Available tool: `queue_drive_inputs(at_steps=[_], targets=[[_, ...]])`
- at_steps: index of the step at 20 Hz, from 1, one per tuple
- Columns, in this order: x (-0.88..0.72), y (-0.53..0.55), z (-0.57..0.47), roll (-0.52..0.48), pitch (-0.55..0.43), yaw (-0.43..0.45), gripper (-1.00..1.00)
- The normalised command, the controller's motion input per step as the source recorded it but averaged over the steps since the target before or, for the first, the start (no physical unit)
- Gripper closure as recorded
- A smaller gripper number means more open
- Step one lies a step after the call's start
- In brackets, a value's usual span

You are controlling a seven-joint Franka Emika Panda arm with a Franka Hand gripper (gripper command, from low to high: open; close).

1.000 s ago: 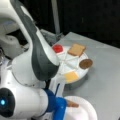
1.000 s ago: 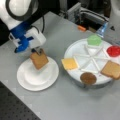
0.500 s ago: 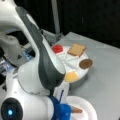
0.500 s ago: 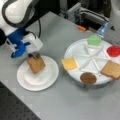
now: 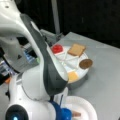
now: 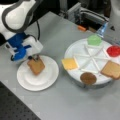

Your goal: Ingredient selection for cheeseburger or sandwich

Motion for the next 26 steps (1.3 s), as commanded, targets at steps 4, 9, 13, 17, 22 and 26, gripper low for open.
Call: queue_drive_inputs(at_steps=[4,9,13,17,22,26], targets=[[0.30,-0.24,-0.03,0.039,0.097,0.237,1.00],[0.31,-0.24,-0.01,0.072,0.101,0.187,1.00],[0.35,-0.18,0.00,0.109,0.124,0.101,1.00],[0.41,-0.12,0.01,0.123,0.130,0.061,1.00],[0.45,-0.08,0.05,0.117,0.142,0.041,1.00],[0.44,-0.10,0.06,0.101,0.159,0.042,-1.00]])
